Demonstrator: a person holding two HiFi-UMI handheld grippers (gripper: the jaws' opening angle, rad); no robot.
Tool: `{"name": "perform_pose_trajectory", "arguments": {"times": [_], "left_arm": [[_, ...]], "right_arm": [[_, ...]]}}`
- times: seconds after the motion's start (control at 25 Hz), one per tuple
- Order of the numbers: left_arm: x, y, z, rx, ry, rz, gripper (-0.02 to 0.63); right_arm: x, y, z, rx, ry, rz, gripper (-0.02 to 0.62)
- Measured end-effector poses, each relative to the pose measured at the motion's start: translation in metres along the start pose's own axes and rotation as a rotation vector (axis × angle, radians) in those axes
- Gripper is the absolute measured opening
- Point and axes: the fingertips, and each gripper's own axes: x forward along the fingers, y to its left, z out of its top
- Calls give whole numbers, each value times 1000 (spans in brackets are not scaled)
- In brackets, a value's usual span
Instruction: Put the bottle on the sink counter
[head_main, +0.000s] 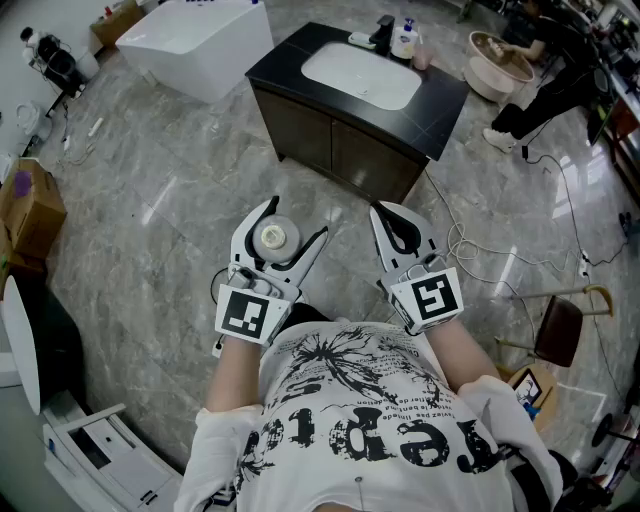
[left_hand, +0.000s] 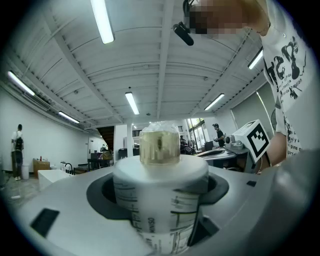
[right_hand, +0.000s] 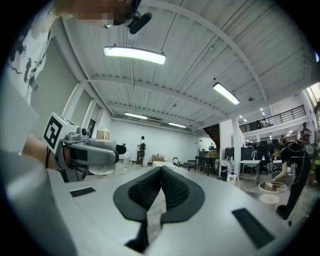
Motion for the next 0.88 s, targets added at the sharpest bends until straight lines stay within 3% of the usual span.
{"name": "perform_pose_trajectory", "arguments": {"times": [0.52, 0.64, 0.88], "left_arm": [[16, 12, -17, -5, 36, 2, 350], [18, 25, -37, 10, 104, -4, 350], [49, 75, -45, -8, 60, -10, 350]], "right_arm": [[14, -15, -12, 25, 2, 0, 14], [27, -19, -17, 52, 2, -1, 14], [84, -36, -35, 67, 42, -40, 15]]}}
